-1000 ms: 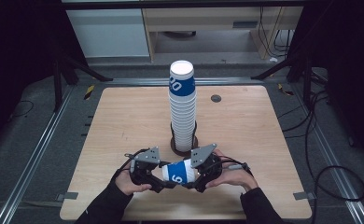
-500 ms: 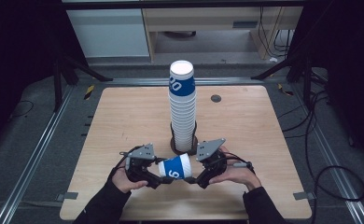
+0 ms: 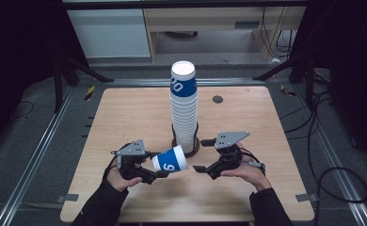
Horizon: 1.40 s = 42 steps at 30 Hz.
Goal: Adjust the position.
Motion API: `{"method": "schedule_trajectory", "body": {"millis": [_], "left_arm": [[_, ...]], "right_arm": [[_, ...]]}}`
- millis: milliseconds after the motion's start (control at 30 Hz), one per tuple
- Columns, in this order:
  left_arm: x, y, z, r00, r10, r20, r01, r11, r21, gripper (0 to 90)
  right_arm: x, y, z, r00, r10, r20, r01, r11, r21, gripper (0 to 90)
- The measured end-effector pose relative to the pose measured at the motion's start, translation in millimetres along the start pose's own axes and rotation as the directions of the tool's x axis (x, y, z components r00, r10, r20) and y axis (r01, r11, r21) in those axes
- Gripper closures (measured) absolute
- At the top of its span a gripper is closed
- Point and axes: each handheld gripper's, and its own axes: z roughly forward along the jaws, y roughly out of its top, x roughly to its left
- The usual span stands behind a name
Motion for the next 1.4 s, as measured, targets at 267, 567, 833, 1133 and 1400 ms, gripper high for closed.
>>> {"method": "schedule_trajectory", "body": {"millis": [267, 567, 833, 1133, 1400], "left_arm": [[-8.1, 5.0, 2.1, 0.9996, 0.02, 0.021, -0.02, 0.9994, -0.029, 25.7], [-12.4, 7.2, 4.0, 0.9992, 0.027, 0.031, -0.025, 0.9983, -0.052, 25.7], [-14.6, 7.6, 7.8, 0.9983, 0.033, 0.048, -0.03, 0.9979, -0.058, 25.7], [-18.4, 8.2, 12.1, 0.9961, 0.044, 0.077, -0.04, 0.9976, -0.057, 25.7], [-22.6, 8.9, 17.0, 0.9939, 0.054, 0.096, -0.049, 0.9976, -0.049, 25.8]], "right_arm": [[1.7, -0.9, -2.6, 0.9991, 0.028, -0.032, -0.03, 0.999, -0.033, 5.7], [5.1, 1.5, -3.7, 0.9968, 0.036, -0.071, -0.041, 0.997, -0.069, 5.6], [9.9, 3.3, 2.5, 0.9931, 0.03, -0.113, -0.038, 0.997, -0.07, 5.0], [13.1, 1.5, 12.4, 0.9843, 0.035, -0.173, -0.045, 0.997, -0.058, 5.3], [13.1, -1.4, 17.2, 0.9765, 0.042, -0.211, -0.053, 0.997, -0.047, 8.3]]}}
